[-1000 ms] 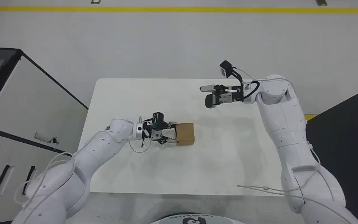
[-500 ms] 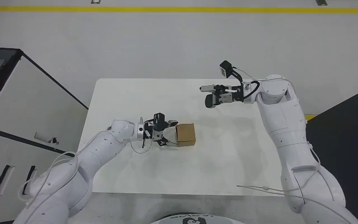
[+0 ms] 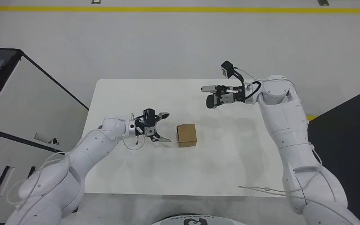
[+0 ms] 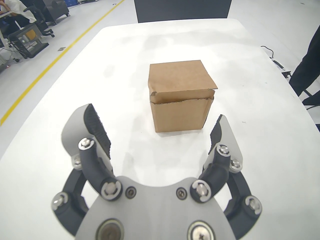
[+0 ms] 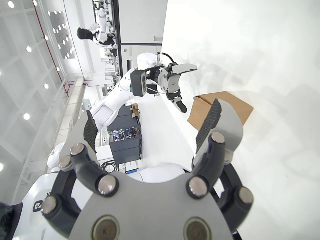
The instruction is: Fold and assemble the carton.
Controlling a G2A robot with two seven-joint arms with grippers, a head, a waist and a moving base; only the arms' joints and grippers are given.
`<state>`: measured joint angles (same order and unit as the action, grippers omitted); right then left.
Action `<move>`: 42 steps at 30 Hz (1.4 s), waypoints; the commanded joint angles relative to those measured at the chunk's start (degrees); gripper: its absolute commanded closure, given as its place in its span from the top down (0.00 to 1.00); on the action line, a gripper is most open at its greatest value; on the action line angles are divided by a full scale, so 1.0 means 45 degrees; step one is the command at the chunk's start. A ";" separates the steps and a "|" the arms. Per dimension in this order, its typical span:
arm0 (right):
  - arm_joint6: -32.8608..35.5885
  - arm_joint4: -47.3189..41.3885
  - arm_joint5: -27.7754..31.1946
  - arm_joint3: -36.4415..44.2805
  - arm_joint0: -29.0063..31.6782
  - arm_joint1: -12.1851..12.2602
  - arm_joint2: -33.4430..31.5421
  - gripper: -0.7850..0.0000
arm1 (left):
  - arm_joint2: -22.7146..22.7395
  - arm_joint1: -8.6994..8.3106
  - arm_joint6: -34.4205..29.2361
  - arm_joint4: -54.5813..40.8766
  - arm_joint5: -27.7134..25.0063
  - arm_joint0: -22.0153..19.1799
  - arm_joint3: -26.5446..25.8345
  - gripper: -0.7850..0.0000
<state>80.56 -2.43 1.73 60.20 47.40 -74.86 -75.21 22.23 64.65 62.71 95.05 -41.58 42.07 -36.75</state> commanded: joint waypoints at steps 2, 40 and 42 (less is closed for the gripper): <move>0.0000 0.0000 0.0000 0.0000 0.0000 0.0000 0.0000 1.00 | 0.0165 -0.0432 0.0168 0.0029 0.0168 -0.0030 -0.0277 1.00; 0.0000 0.0000 0.0000 0.0000 0.0000 0.0000 0.0000 1.00 | 0.4614 -0.6719 -0.0530 -0.2943 -0.0532 0.3280 -0.8099 1.00; 0.0000 0.0000 0.0000 0.0000 0.0000 0.0000 0.0000 1.00 | 0.4762 -0.6915 -0.0471 -0.3002 -0.0472 0.3477 -0.8239 1.00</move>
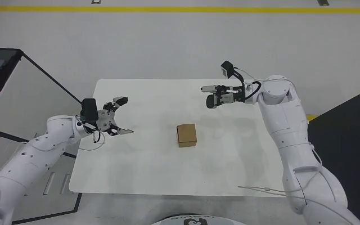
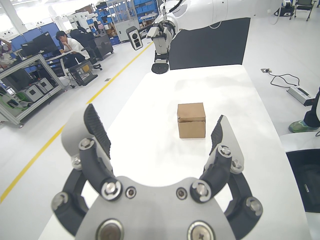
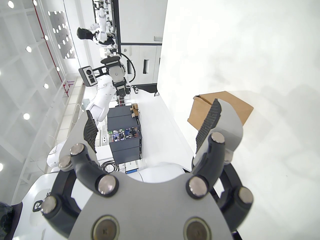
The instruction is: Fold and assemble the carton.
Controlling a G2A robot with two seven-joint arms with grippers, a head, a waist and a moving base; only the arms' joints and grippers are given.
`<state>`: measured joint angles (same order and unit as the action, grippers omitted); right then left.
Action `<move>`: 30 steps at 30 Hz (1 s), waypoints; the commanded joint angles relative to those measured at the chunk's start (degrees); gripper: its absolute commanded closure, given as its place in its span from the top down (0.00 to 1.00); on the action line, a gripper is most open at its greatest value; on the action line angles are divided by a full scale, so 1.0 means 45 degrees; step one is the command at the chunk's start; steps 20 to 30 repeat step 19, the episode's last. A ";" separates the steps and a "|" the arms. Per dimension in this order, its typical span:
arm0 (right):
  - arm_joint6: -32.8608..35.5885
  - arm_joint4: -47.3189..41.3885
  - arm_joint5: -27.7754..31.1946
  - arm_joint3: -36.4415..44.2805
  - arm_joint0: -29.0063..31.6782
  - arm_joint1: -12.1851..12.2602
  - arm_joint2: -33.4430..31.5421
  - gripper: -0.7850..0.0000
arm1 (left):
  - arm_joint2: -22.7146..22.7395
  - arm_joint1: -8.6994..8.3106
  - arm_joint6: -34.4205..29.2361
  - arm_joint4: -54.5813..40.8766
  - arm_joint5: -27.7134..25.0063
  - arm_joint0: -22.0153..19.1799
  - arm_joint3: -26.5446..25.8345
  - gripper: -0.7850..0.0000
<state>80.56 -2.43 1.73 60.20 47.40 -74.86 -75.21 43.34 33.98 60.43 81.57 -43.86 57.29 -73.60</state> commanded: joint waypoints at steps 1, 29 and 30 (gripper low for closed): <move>0.0000 0.0000 0.0000 0.0000 0.0000 0.0000 0.0000 1.00 | 0.0132 -0.0190 0.0081 -0.0051 0.0080 0.0197 -0.0146 1.00; 0.0000 0.0000 0.0000 0.0000 0.0000 0.0000 0.0000 1.00 | 0.0357 -0.0795 0.0084 -0.0332 0.0082 0.0632 -0.0542 1.00; 0.0000 0.0000 0.0000 0.0000 0.0000 0.0000 0.0000 1.00 | 0.0357 -0.0795 0.0084 -0.0332 0.0082 0.0632 -0.0542 1.00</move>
